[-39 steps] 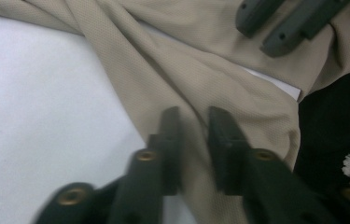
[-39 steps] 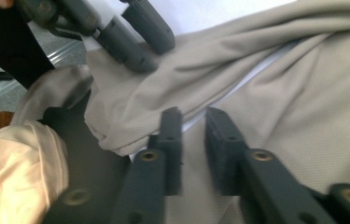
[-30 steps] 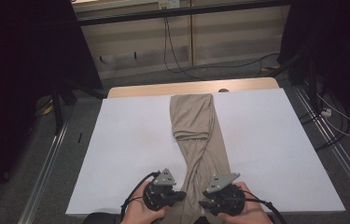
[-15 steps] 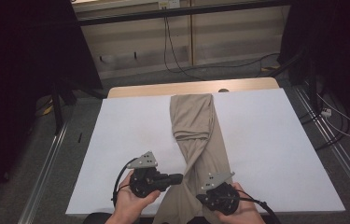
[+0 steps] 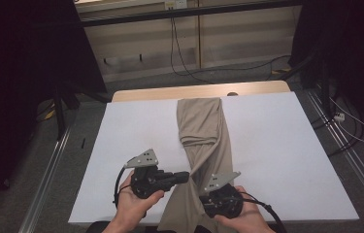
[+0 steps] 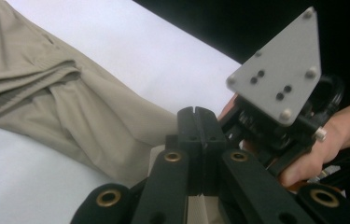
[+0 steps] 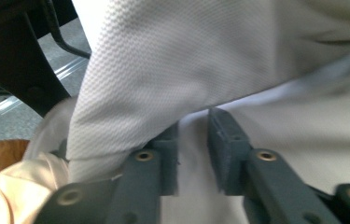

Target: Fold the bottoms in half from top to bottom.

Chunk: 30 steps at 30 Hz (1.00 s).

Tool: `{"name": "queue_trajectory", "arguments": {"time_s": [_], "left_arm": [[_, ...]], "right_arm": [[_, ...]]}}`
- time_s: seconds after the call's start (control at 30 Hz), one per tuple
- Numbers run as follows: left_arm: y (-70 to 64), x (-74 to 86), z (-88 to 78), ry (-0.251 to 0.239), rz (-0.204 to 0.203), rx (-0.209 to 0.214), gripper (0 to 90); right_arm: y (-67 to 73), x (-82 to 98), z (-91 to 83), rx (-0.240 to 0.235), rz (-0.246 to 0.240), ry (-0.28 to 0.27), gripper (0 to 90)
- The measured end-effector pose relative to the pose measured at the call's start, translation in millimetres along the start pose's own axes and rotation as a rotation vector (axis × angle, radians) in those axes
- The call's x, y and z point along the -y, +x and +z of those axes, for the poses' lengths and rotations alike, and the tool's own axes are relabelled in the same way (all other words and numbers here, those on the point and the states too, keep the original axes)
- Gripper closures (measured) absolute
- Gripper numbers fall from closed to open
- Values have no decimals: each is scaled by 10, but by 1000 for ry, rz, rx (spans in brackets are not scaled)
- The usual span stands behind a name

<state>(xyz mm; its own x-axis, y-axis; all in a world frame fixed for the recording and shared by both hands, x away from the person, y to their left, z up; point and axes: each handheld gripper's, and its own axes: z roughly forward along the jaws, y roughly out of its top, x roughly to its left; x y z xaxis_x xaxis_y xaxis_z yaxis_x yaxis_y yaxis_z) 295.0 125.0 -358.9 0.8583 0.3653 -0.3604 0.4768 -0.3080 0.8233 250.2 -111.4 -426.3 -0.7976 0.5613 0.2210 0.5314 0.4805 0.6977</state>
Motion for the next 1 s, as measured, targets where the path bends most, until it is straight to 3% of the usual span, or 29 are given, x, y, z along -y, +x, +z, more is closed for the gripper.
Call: {"name": "queue_trajectory", "arguments": {"time_s": [0.23,0.3,0.37,0.43,0.47,0.5,0.67,0.73,0.83,0.9,1.0], "left_arm": [[-54,18,105,33,9,26,900],[-66,26,153,46,8,38,900],[-81,36,209,57,0,50,900],[-93,50,261,75,5,59,900],[-101,58,288,81,2,64,900],[-106,62,313,91,9,66,900],[-145,75,445,120,6,89,900],[-168,81,500,132,13,97,900],[-203,108,624,156,8,113,900],[-227,130,725,171,2,122,900],[-272,176,887,211,14,131,900]], "right_arm": [[-378,326,-455,177,94,-11,649],[-387,449,-498,216,104,22,617],[-361,540,-471,207,106,49,628],[-285,569,-418,251,57,60,663],[-258,558,-413,256,33,67,827],[-256,558,-405,209,53,65,900],[-316,567,-480,216,85,87,900],[-357,626,-555,209,119,83,900],[-378,699,-634,197,127,89,900],[-382,711,-638,197,136,72,754],[-389,672,-662,198,135,36,757]]}}
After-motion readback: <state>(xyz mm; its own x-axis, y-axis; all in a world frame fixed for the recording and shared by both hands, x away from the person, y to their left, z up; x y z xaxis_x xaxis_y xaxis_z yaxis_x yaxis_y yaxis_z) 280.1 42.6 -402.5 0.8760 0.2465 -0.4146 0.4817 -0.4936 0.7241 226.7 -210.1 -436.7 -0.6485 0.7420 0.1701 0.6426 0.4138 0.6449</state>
